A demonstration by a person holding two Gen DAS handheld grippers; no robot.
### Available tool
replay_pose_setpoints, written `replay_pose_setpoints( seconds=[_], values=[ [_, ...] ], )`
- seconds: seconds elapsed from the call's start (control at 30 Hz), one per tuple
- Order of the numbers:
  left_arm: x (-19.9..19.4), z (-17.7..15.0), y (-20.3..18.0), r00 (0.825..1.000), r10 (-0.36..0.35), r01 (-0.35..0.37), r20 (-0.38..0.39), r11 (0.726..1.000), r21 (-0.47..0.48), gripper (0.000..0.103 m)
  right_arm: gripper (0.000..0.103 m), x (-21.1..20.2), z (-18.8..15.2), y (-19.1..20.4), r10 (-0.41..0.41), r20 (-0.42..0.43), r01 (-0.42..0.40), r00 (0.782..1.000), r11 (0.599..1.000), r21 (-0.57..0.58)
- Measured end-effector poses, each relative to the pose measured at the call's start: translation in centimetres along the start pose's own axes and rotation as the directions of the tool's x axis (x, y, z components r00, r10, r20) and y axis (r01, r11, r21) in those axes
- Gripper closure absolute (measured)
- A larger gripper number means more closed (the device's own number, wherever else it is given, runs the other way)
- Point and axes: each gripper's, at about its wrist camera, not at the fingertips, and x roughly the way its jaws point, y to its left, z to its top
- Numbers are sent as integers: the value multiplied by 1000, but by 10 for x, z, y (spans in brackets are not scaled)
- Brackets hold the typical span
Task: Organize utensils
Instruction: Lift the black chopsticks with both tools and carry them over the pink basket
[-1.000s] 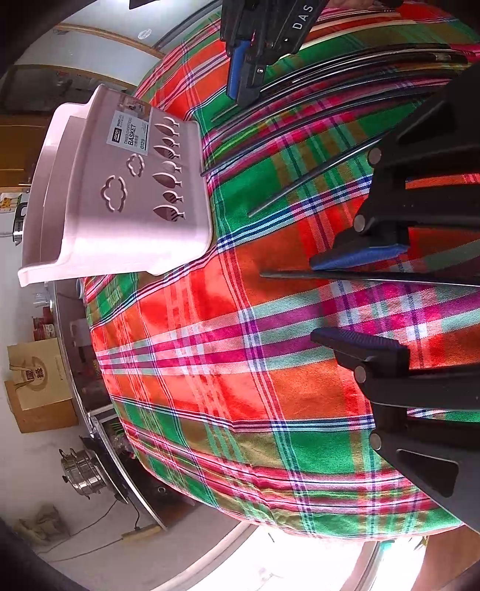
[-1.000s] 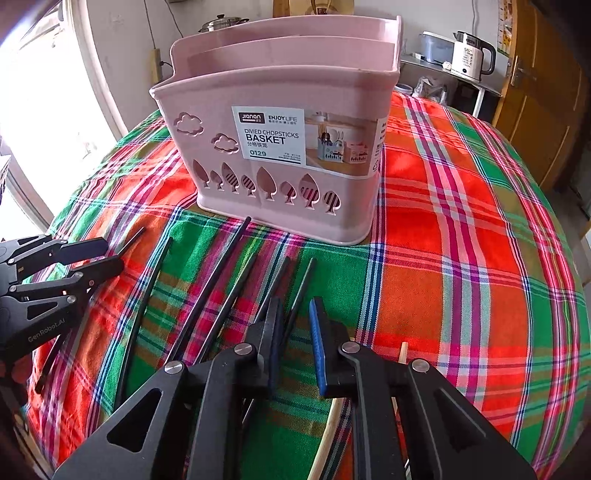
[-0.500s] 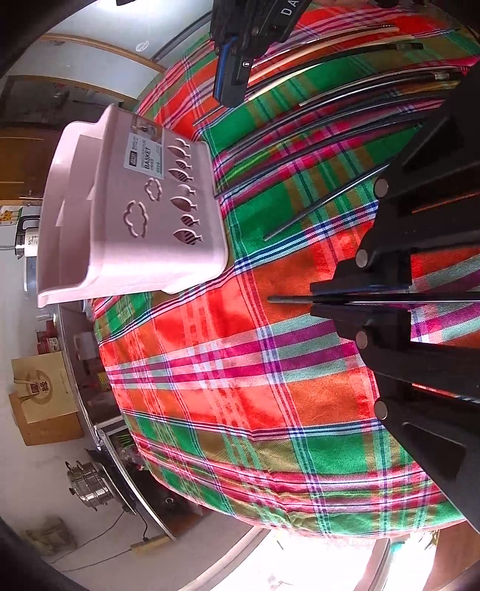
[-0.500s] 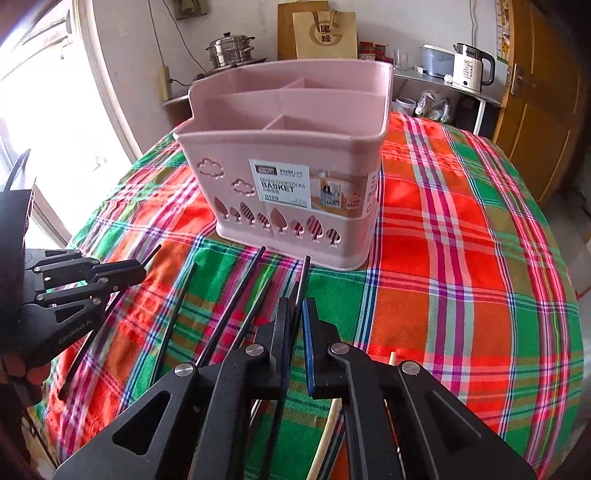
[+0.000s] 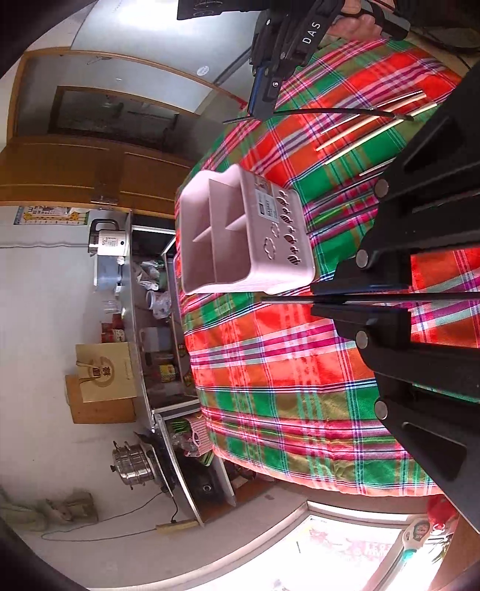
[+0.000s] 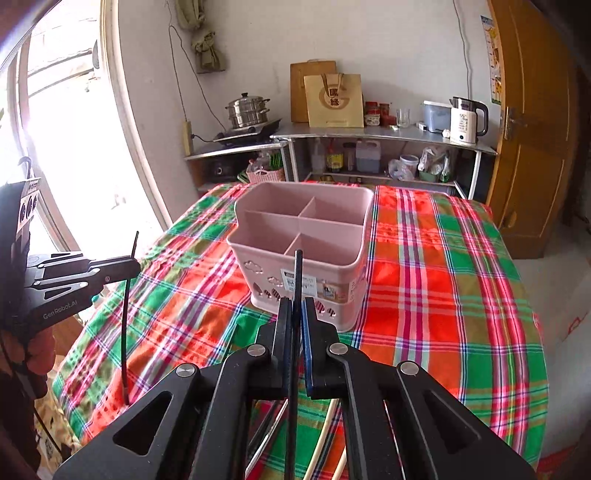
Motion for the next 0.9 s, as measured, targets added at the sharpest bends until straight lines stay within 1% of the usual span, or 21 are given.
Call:
replay_pose_setpoints(
  seconds=[0.17,0.33,0.47,0.57,0.7,0.9],
  values=[
    [-24,14,-2,998,-18,19,53,1000,-9,99,98,-21,10,1,2,62,-2,998,1000,-10],
    [-37,27,-1,995,-43,45,86,999,-25,99,98,-35,21,2,8,112,-7,994,1000,-14],
    [-44,41,2,990,-76,82,117,995,-49,99,98,-43,32,2,17,148,-14,989,1000,-17],
    [-48,58,5,987,-92,102,133,993,-66,99,98,-47,46,1,20,174,-17,985,1000,-19],
    [-54,84,7,979,-132,146,155,986,-85,99,98,-52,64,1,27,203,-25,979,1000,-13],
    [-66,121,2,969,-143,160,201,985,-71,99,98,-58,96,0,53,255,-55,965,998,0]
  ],
)
